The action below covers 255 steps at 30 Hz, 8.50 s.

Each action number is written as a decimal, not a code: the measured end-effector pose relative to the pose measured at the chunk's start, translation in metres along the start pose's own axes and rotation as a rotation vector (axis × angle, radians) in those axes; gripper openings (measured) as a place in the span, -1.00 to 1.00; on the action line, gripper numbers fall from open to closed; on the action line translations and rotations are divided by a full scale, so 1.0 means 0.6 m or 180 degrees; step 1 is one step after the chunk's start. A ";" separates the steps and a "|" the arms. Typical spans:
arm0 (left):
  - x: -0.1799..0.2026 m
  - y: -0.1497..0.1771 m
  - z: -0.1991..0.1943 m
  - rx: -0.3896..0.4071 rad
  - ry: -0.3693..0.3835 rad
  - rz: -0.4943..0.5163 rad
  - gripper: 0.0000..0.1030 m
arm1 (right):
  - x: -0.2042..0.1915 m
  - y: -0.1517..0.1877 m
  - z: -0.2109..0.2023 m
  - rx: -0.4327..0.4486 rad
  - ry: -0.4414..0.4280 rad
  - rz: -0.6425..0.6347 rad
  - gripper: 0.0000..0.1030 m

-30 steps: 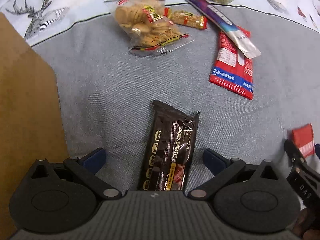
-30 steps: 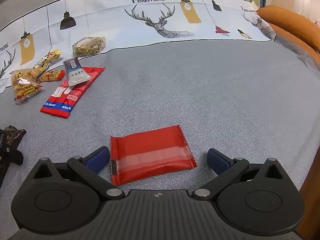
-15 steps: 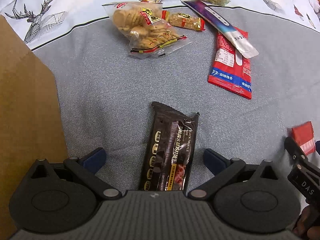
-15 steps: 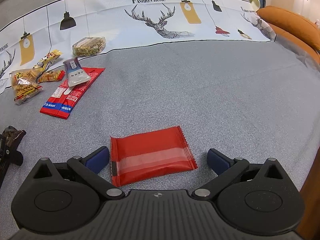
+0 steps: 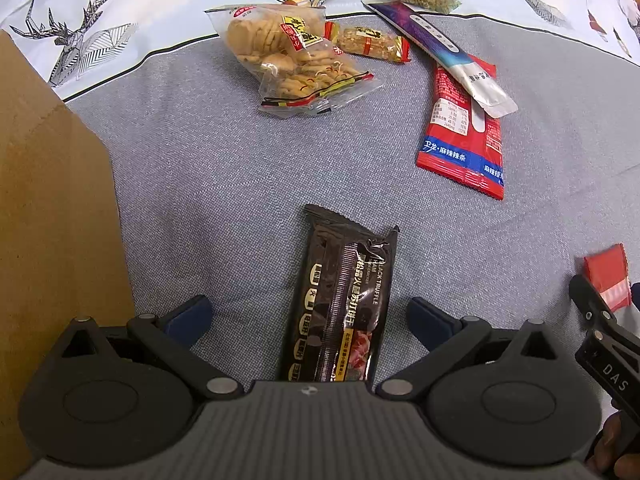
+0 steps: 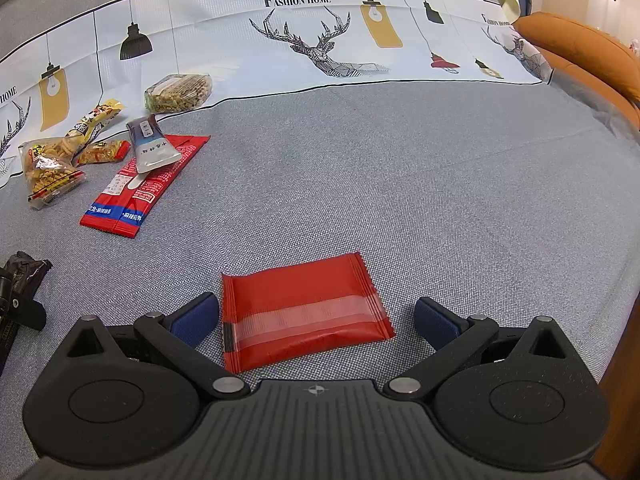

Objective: Organize snacks
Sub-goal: 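Grasp the red packet with the right tool while the left tool grasps the dark chocolate bar, then carry the red packet and chocolate bar toward the box, then open both tools over the box to drop the red packet and chocolate bar, then lift both open tools away from the box toward the remaining snacks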

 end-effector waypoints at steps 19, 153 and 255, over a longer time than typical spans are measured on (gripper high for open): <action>0.006 -0.007 -0.026 -0.0090 -0.0074 -0.0289 0.12 | -0.001 -0.003 -0.009 0.0055 -0.0102 0.0010 0.30; -0.404 0.311 -0.446 0.1148 -0.0239 -0.1116 -0.17 | -0.435 0.001 -0.469 0.0396 -0.2008 -0.1057 0.17; -0.178 0.515 -0.648 0.1767 -0.0530 -0.0865 0.99 | -0.189 0.065 -0.751 0.1326 -0.1914 -0.0876 0.92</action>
Point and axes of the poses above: each gripper's, at about its wrist camera, not at the fingertips, and z roughly the way its jaws point, x to its right, y to its underside, the point moved 3 cm from there along z, roughly the way its jaws point, and after that the axes turned 4 degrees about x, right-handed, at the moved point
